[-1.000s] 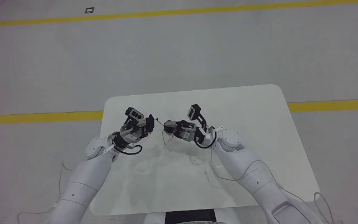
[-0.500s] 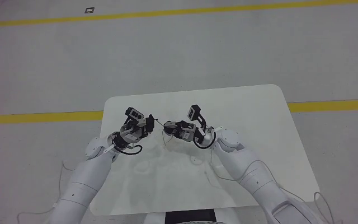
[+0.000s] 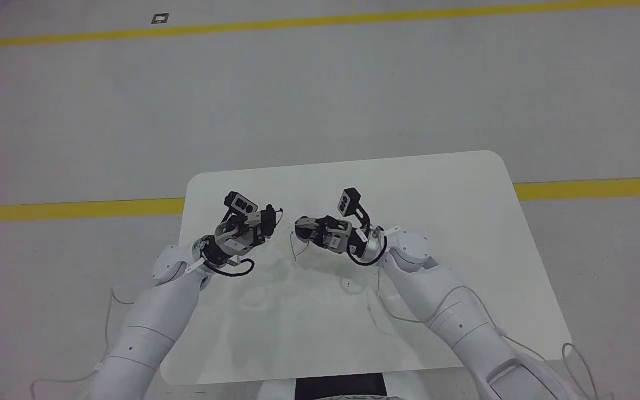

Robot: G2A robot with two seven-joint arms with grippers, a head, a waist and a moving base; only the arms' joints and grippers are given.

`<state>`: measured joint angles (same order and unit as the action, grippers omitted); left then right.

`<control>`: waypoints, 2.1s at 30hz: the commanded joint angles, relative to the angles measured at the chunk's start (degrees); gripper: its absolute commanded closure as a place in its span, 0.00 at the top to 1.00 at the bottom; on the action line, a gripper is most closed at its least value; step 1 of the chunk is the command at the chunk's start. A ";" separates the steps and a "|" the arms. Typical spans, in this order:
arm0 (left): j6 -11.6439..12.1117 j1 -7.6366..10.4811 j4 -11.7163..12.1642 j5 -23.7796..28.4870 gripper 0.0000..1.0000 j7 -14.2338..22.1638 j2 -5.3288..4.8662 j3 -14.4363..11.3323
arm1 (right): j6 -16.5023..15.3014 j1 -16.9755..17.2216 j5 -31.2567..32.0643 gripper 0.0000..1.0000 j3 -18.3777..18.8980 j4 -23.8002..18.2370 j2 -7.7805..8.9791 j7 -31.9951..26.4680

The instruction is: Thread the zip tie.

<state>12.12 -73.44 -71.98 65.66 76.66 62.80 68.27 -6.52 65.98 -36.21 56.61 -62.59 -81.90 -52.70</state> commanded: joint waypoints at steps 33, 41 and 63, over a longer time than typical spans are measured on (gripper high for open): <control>-1.47 -1.85 -2.09 -2.21 0.00 -1.65 -0.79 3.15 | -7.52 7.93 17.13 1.00 10.67 -15.26 4.07 10.51; -1.79 -2.78 -2.03 -2.19 0.00 -1.92 -0.99 4.16 | -9.37 10.52 20.22 1.00 13.63 -20.19 5.02 11.09; -3.88 -5.98 -10.84 -5.43 0.00 -5.55 -1.95 7.97 | -12.96 15.51 25.35 1.00 21.85 -29.14 6.95 16.72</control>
<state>8.44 -79.32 -82.69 60.18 71.08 60.84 76.30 -19.48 81.51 -11.06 78.39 -91.60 -74.99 -36.02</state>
